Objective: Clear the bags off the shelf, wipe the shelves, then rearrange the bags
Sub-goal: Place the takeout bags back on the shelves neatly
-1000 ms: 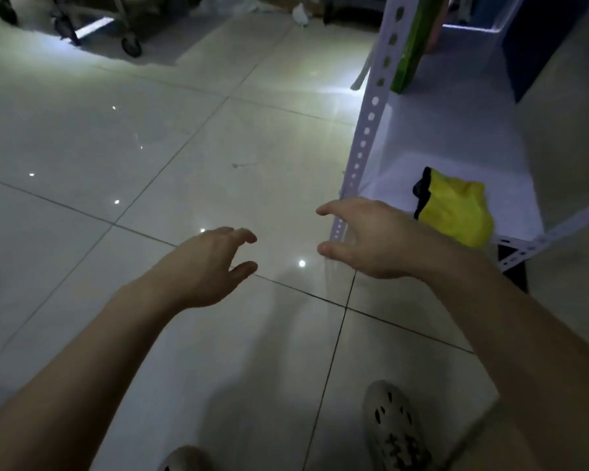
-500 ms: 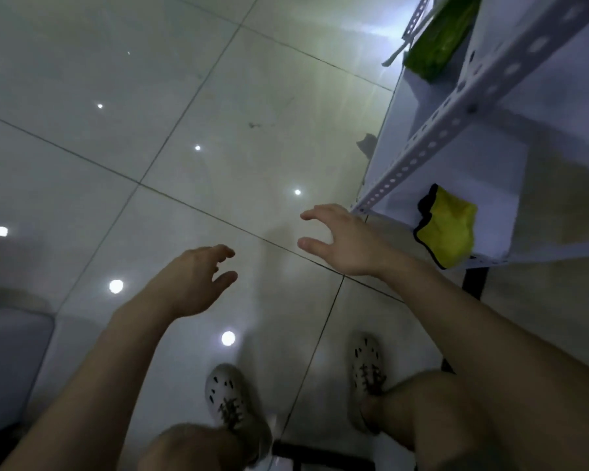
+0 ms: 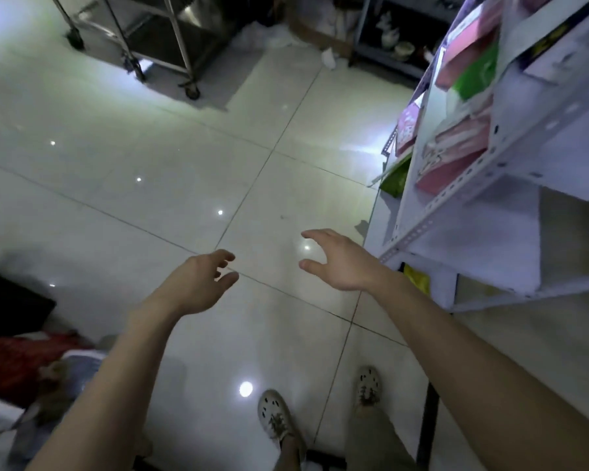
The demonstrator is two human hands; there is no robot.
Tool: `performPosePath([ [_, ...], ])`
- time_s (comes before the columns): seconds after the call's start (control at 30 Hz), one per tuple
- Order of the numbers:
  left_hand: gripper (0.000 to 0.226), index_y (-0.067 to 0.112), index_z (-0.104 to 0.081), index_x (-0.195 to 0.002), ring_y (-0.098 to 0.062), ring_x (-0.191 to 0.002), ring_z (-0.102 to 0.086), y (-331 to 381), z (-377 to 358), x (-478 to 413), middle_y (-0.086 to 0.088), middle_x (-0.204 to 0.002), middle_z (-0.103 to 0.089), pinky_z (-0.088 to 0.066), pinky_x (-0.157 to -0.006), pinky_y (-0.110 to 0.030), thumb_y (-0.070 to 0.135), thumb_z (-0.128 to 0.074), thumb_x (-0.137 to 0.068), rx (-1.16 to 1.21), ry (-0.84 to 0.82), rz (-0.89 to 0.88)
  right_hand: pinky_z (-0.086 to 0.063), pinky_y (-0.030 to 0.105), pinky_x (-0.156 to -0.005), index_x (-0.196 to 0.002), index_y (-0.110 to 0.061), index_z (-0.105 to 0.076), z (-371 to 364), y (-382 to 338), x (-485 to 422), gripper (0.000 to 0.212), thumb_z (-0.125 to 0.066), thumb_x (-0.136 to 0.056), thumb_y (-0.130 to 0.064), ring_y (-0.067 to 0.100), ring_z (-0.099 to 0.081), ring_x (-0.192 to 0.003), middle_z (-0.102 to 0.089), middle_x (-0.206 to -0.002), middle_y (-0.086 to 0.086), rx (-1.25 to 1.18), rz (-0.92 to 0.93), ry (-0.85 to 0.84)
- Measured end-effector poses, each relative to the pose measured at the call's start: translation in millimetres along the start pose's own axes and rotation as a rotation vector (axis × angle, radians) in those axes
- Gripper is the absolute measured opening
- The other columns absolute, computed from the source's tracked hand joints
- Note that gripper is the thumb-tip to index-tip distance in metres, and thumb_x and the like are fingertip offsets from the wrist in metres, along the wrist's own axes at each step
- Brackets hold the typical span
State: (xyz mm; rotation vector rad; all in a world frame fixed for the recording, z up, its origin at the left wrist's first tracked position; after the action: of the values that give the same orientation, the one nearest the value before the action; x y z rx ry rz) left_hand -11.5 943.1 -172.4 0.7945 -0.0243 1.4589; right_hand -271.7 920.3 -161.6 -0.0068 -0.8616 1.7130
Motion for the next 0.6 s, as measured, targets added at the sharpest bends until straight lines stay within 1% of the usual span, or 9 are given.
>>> performPosePath([
  [0.07,0.048,0.021,-0.057,-0.151,-0.019,-0.122,-0.07,13.9,20.7,6.4,-0.001,-0.146,-0.067,-0.053,-0.104,-0.037,0.04,-0.063,-0.108,-0.072,-0.003,-0.064,-0.035,0.032,-0.118,-0.163,-0.023,-0.035,15.5,-9.7,5.4,0.069,-0.061,-0.103,-0.048,0.02,-0.042,-0.147,-0.038,-0.166,0.002,0.009,0.0,0.024],
  [0.17,0.05,0.021,-0.054,-0.154,-0.022,-0.127,-0.068,37.1,48.4,5.3,-0.002,-0.149,-0.065,-0.052,-0.108,-0.039,0.041,-0.061,-0.108,-0.2,-0.008,-0.159,-0.038,0.034,-0.115,-0.163,-0.027,-0.034,40.6,-15.5,9.4,0.07,-0.061,-0.103,-0.05,0.021,-0.045,-0.146,-0.038,-0.166,0.002,0.032,-0.024,0.052],
  [0.27,0.05,0.023,-0.054,-0.154,-0.018,-0.121,-0.07,63.0,77.2,-10.9,-0.001,-0.146,-0.066,-0.053,-0.106,-0.038,0.041,-0.062,-0.108,-0.252,-0.008,-0.254,-0.041,0.04,-0.116,-0.164,-0.029,-0.03,68.1,-14.1,7.3,0.072,-0.059,-0.103,-0.053,0.022,-0.046,-0.145,-0.037,-0.167,0.001,0.029,-0.051,0.094],
  [0.37,0.047,0.025,-0.056,-0.152,-0.015,-0.116,-0.072,90.6,111.5,-43.5,0.001,-0.142,-0.068,-0.055,-0.104,-0.037,0.04,-0.062,-0.108,-0.242,0.008,-0.341,-0.042,0.043,-0.117,-0.163,-0.033,-0.029,99.7,-3.8,-2.2,0.071,-0.058,-0.102,-0.054,0.02,-0.047,-0.145,-0.038,-0.166,-0.001,0.022,-0.101,0.165],
  [0.5,0.048,0.028,-0.054,-0.152,-0.012,-0.112,-0.072,122.5,157.3,-105.6,0.003,-0.14,-0.069,-0.056,-0.102,-0.035,0.041,-0.063,-0.107,-0.243,0.017,-0.442,-0.045,0.041,-0.113,-0.162,-0.033,-0.032,142.3,12.7,-36.1,0.069,-0.06,-0.102,-0.052,0.019,-0.051,-0.141,-0.044,-0.162,-0.001,0.004,-0.165,0.27],
  [0.6,0.049,0.031,-0.052,-0.154,-0.011,-0.11,-0.071,133.8,192.5,-160.6,0.004,-0.14,-0.068,-0.057,-0.101,-0.035,0.043,-0.063,-0.107,-0.275,0.01,-0.469,-0.046,0.038,-0.111,-0.162,-0.031,-0.033,175.5,17.6,-82.5,0.068,-0.061,-0.102,-0.049,0.018,-0.052,-0.14,-0.046,-0.16,0.0,-0.026,-0.178,0.344],
])
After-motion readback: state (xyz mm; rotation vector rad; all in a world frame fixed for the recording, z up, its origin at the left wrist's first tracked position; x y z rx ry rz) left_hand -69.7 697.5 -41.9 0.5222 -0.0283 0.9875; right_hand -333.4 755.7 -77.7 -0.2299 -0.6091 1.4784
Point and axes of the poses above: each hand's wrist, its own x-axis away from the middle knuckle, its own z-axis out of the back of the hand, y = z × x, the point moved 8 cm from there along -x, towards the middle knuckle
